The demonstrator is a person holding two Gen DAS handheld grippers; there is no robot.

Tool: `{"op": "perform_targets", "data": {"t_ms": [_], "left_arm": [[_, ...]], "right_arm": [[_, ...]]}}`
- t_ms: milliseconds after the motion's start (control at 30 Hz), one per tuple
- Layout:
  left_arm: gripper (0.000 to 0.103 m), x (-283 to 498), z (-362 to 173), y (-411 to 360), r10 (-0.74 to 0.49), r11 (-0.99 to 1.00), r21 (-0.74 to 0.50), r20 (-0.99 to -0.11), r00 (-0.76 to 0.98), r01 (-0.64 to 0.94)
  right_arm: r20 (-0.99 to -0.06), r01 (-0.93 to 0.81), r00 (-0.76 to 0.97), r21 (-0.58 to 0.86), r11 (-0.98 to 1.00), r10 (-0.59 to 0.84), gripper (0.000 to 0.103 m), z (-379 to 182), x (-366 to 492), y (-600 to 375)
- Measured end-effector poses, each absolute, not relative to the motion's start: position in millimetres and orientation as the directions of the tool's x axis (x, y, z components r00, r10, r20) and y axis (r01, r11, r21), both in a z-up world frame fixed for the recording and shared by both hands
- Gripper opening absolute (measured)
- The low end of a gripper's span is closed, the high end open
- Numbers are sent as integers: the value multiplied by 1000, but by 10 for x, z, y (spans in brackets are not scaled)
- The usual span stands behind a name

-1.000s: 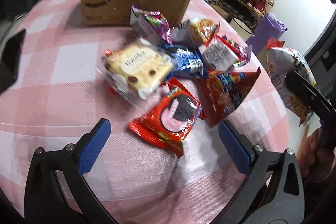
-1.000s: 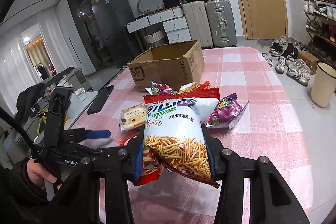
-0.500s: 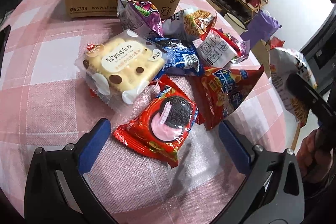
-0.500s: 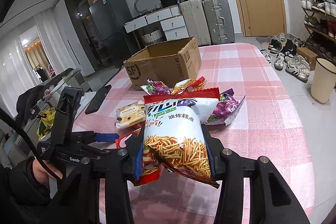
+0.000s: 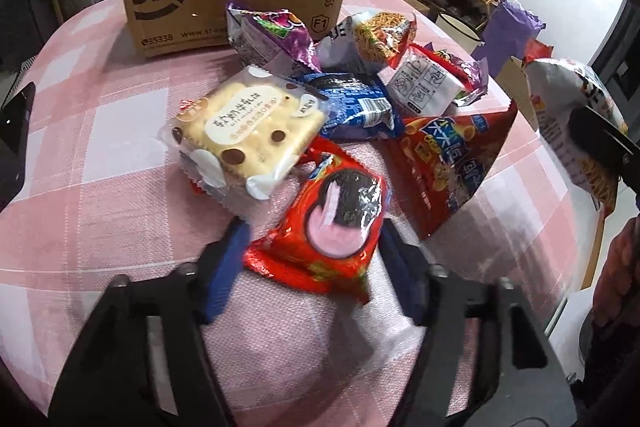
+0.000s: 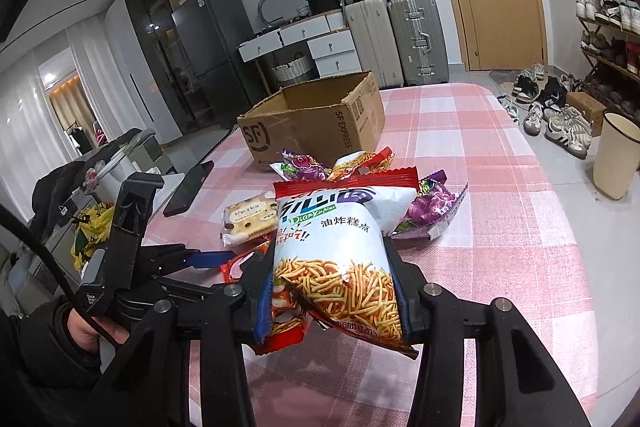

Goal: Organize snacks
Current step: 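Lift the noodle bag with the right gripper while the left gripper grasps the red Oreo pack, then carry the Oreo pack and noodle bag over the box with both grippers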

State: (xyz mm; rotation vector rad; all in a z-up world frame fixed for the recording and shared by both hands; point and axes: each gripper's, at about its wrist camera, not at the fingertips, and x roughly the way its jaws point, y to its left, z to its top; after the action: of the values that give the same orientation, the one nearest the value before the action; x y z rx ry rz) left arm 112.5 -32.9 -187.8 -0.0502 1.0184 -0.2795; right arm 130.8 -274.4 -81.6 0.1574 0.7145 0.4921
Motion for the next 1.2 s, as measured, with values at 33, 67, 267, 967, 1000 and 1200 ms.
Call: {"op": "perform_targets", "data": {"t_ms": [33, 67, 267, 967, 1000, 1200], "left_arm": [[57, 1137, -1878, -334, -260, 962, -178, -831, 493, 207], [53, 1138, -1877, -303, -269, 960, -188, -827, 493, 208], [42, 1166, -1865, -270, -301, 952, -227, -821, 485, 207], [42, 626, -1475, 65, -330, 944, -256, -773, 541, 210], [42, 610, -1421, 78, -330, 944, -256, -766, 551, 210], [42, 586, -1129, 140, -316, 948, -221, -735, 599, 229]], "right_arm": [[-589, -378, 647, 304, 874, 484, 46, -813, 1310, -2743], [-588, -379, 648, 302, 875, 484, 46, -812, 1310, -2743], [-585, -380, 653, 295, 876, 481, 46, -775, 1289, -2729], [-570, -410, 647, 300, 861, 507, 46, -657, 1242, -2611], [-567, -414, 647, 301, 859, 510, 46, -642, 1238, -2603], [-548, -446, 643, 299, 844, 534, 46, -524, 1226, -2525]]}}
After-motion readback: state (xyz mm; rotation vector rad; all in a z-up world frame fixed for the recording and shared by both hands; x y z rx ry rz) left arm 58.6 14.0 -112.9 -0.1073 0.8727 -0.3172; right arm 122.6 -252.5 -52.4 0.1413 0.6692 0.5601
